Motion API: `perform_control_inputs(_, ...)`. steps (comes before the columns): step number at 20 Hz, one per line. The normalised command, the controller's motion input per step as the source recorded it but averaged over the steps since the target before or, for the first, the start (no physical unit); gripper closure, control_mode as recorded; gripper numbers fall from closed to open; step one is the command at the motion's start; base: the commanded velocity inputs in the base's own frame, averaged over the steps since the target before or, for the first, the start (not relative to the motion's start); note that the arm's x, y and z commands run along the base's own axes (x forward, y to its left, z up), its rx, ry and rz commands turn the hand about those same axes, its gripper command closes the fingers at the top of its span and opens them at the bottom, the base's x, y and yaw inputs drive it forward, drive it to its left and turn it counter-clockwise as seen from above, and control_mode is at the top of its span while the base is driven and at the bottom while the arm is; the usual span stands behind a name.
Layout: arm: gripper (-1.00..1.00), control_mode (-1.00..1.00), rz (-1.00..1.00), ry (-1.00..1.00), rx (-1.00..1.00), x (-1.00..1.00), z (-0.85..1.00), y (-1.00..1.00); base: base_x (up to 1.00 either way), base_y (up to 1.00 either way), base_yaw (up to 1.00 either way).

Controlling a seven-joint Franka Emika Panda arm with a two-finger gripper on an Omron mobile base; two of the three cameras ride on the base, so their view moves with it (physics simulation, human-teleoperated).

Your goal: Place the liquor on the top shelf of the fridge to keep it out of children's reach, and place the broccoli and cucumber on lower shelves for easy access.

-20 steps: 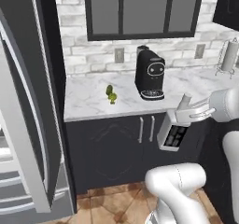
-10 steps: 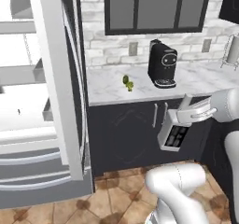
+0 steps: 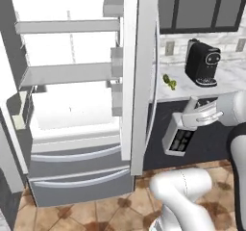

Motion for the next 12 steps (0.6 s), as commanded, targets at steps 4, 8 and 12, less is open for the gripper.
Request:
perform_control_inputs(4, 1.0, 1.0, 0.0, 0.0, 0.0, 0.0, 0.0, 0.0, 0.06, 0.97, -0.07)
perform_control_inputs(8, 1.0, 1.0, 0.0, 0.0, 0.0, 0.0, 0.0, 0.0, 0.11, 0.62, -0.16)
perform_control_inputs(12, 1.0, 1.0, 0.0, 0.0, 0.0, 0.0, 0.0, 0.0, 0.2, 0.31, -0.2)
